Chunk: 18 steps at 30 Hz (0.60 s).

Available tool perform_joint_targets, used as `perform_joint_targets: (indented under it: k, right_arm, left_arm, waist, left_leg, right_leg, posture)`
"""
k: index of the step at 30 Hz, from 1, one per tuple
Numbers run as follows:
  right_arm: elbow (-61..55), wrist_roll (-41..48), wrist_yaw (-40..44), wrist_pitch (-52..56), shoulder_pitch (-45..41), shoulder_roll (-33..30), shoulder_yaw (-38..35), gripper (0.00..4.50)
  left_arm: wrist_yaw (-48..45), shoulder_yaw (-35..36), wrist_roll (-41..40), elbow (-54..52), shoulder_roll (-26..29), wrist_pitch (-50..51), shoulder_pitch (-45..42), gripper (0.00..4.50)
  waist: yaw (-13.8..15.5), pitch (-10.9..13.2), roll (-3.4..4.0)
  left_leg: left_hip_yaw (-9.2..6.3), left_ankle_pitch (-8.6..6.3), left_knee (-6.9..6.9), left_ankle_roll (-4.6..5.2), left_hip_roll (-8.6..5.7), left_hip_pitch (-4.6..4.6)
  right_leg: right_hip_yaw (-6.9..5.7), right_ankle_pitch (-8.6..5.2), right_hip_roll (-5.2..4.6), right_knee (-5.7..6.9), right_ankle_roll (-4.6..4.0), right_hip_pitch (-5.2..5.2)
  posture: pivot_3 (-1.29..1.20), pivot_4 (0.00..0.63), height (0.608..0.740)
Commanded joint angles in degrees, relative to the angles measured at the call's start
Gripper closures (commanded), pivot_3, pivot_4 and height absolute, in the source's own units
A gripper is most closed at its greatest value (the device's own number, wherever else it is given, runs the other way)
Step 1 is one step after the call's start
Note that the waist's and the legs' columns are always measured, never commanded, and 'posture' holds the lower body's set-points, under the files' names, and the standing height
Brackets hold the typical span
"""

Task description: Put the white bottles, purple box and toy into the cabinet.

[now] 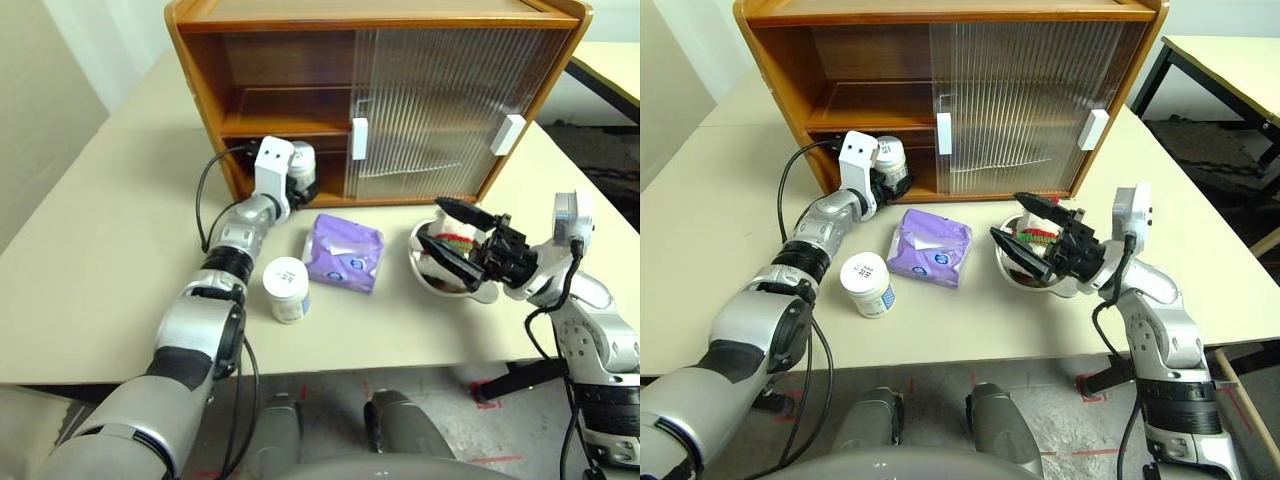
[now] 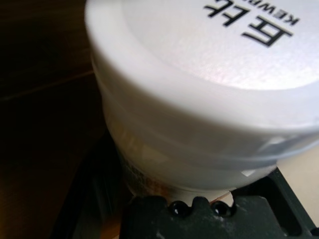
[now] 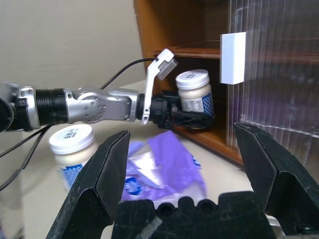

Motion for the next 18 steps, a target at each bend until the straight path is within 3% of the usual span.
perform_joint_targets:
  k: [1, 6, 18]
  right_arm:
    - [-3.0, -1.9, -6.8, 2.2, -0.7, 2.6, 2.0, 0.00]
    - [-6.5, -1.4, -9.8, 3.7, 1.3, 4.6, 4.1, 0.00]
    - [-9.3, 0.8, -10.9, 6.7, 1.2, 2.1, 2.6, 0.00]
  left_arm:
    - [-0.3, 0.9, 0.1, 2.0, 0.0, -0.9, -2.8, 1.23]
    - [1.0, 1.4, 0.4, 3.8, 0.4, -0.9, -3.3, 1.23]
    - [3.1, 2.0, 0.5, 6.7, 0.8, 0.0, -3.7, 1.23]
  waist:
    - [-0.5, 0.0, 0.00]
    - [-1.3, 0.0, -0.01]
    - [-2.2, 0.0, -0.03]
  left_leg:
    - [-0.01, 0.00, 0.00, 0.00, 0.00, 0.00]
    - [-0.04, 0.00, -0.02, 0.00, -0.01, -0.03]
    - [-0.09, 0.00, -0.01, 0.00, -0.08, -0.06]
  right_leg:
    - [0.00, 0.00, 0.00, 0.00, 0.00, 0.00]
    - [0.02, -0.01, 0.00, 0.01, 0.02, -0.01]
    - [0.02, -0.02, -0.04, 0.00, 0.06, 0.00]
  posture:
    - [-0.04, 0.000, 0.740]
    - [-0.04, 0.000, 0.740]
    - [-0.05, 0.000, 0.740]
